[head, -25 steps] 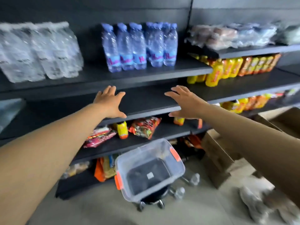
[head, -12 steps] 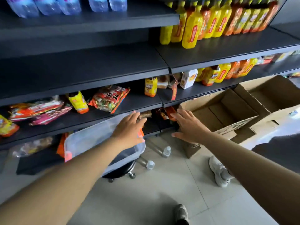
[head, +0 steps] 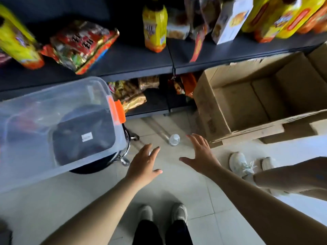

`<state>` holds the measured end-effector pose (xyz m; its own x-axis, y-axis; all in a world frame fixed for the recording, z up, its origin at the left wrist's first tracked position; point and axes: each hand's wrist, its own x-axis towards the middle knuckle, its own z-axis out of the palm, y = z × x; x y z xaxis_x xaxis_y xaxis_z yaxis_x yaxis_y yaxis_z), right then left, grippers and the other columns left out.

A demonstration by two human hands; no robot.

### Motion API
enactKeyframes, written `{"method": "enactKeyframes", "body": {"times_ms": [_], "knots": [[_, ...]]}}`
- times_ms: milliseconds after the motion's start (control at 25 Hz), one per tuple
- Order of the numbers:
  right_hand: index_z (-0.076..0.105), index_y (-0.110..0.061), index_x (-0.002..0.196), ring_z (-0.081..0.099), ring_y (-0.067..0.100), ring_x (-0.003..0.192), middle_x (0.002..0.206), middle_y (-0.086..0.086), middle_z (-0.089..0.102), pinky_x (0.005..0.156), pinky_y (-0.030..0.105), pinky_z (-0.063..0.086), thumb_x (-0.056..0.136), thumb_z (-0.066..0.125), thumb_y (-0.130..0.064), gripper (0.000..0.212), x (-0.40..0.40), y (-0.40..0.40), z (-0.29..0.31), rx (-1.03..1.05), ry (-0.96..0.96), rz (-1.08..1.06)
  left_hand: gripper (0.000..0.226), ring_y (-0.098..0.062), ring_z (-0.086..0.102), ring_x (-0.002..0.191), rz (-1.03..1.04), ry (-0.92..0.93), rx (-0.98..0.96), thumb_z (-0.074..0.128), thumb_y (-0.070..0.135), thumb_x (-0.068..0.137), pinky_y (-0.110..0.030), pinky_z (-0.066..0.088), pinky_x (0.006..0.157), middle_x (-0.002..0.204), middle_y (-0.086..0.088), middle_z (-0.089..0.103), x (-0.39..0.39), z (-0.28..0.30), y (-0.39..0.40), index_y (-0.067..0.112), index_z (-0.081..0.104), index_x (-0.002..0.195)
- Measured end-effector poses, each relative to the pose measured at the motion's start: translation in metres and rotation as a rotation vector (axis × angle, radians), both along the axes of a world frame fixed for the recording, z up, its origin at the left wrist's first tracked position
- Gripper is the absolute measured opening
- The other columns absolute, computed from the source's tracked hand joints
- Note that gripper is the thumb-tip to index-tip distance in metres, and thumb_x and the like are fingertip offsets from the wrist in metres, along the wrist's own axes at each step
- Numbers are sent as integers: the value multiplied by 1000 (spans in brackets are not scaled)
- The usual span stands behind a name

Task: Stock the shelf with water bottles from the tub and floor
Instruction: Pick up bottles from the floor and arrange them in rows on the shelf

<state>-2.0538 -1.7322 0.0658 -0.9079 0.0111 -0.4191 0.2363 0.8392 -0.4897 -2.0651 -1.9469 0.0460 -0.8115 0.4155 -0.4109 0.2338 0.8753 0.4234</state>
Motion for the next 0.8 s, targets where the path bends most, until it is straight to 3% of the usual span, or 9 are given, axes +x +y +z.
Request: {"method": "enactKeyframes", "body": {"times_ms": [200, 400, 520, 680, 800], "knots": [[32, -17, 143, 36, 27, 131, 143, 9, 37, 104, 32, 33, 68, 82, -33, 91, -23, 8, -156, -145, -89, -371, 91, -25, 29, 137, 368, -169, 77, 76, 34, 74, -29, 24, 110, 149, -10, 30, -3, -151, -7, 13, 24, 146], [30, -17, 144, 38, 26, 131, 144, 11, 36, 105, 33, 35, 67, 83, -25, 94, -43, 19, -299, -244, -144, -516, 90, -22, 29, 139, 746, -232, 169, 77, 26, 75, -27, 22, 110, 151, -11, 30, -12, -288, -14, 10, 24, 146], [30, -21, 144, 41, 24, 128, 144, 9, 38, 103, 35, 41, 67, 82, -26, 93, -61, 21, -356, -274, -135, -566, 87, -21, 34, 137, 795, -218, 189, 76, 24, 76, -28, 26, 109, 149, -9, 35, -13, -340, -14, 12, 27, 145], [41, -23, 139, 53, 21, 111, 137, 5, 50, 79, 27, 47, 73, 78, -22, 76, -90, 17, -397, -338, -123, -622, 64, -22, 49, 123, 755, -154, 237, 75, 14, 75, -27, 35, 102, 132, -6, 54, -33, -382, -12, 15, 48, 133], [49, -20, 133, 55, 20, 114, 129, 3, 58, 90, 29, 47, 77, 73, -15, 61, -103, 9, -408, -370, -97, -635, 50, -21, 56, 112, 792, -146, 286, 75, 15, 74, -27, 41, 96, 120, -3, 62, -46, -392, -11, 19, 59, 122]]}}
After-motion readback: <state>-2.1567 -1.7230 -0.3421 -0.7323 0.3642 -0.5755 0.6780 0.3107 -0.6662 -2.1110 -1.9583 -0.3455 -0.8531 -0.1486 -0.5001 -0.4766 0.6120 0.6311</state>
